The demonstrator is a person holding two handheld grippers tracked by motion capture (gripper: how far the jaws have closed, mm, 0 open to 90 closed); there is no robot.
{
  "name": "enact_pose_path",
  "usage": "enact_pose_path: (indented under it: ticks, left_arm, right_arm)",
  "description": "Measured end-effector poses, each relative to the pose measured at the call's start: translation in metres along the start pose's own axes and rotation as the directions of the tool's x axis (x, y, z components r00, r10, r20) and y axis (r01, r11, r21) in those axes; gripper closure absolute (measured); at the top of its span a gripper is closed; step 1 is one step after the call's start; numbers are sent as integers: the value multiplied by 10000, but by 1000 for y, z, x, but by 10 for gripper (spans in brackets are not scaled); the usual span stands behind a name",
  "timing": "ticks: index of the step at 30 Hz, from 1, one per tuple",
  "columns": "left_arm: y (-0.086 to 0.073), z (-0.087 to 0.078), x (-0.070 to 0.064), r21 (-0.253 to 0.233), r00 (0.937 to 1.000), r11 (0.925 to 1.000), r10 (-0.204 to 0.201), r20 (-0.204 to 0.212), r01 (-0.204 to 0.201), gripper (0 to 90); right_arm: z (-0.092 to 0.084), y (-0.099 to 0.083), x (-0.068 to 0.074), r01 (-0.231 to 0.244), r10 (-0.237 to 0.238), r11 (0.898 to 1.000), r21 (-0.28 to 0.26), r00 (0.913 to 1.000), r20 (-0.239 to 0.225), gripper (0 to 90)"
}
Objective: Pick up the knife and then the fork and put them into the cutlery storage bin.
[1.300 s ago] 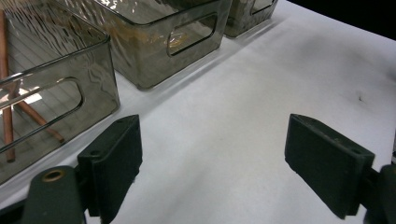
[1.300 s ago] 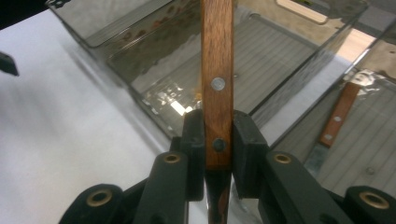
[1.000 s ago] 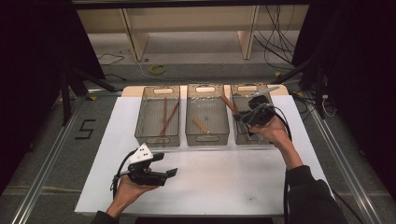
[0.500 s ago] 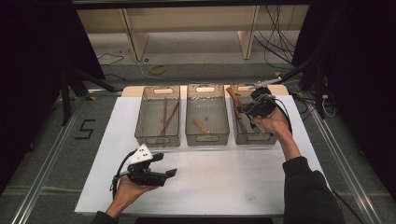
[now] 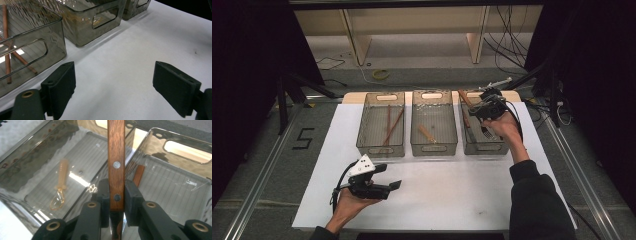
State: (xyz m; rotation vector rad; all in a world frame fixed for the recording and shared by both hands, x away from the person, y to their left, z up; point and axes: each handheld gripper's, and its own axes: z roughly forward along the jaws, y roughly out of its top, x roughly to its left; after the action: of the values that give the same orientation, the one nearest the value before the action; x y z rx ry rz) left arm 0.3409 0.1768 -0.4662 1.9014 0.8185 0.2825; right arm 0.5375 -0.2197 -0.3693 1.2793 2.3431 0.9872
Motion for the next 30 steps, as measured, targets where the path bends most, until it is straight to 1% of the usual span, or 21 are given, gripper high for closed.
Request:
enact_pose_path:
  ticks: [7, 15, 21, 25, 26, 30]
  left_arm:
    - [0, 0, 0, -12, 10000, 10000, 6, -40, -6, 180]
    - [0, 0, 1, -116, 9999, 9999, -43, -92, 42, 179]
    - [-1, 0, 2, -133, 9999, 9999, -74, -132, 72, 179]
    - [0, -1, 2, -100, 9999, 9999, -56, -110, 55, 179]
    - [0, -1, 2, -155, 9999, 9998, -116, -125, 114, 179]
    - [0, -2, 3, -166, 9998, 9998, -133, -138, 131, 179]
  right_arm:
    - [4, 2, -5, -316, 316, 9995, -6, 9992, 252, 778]
    - [9, 2, -12, -687, 681, 9976, 98, 9960, 576, 777]
    - [14, 0, -18, -1021, 1007, 9946, 164, 9924, 712, 777]
    - [17, 0, -20, -1130, 1111, 9934, 202, 9908, 778, 777]
    - [17, 0, -20, -1161, 1142, 9930, 197, 9905, 771, 777]
    - [19, -1, -21, -1242, 1219, 9920, 238, 9892, 818, 777]
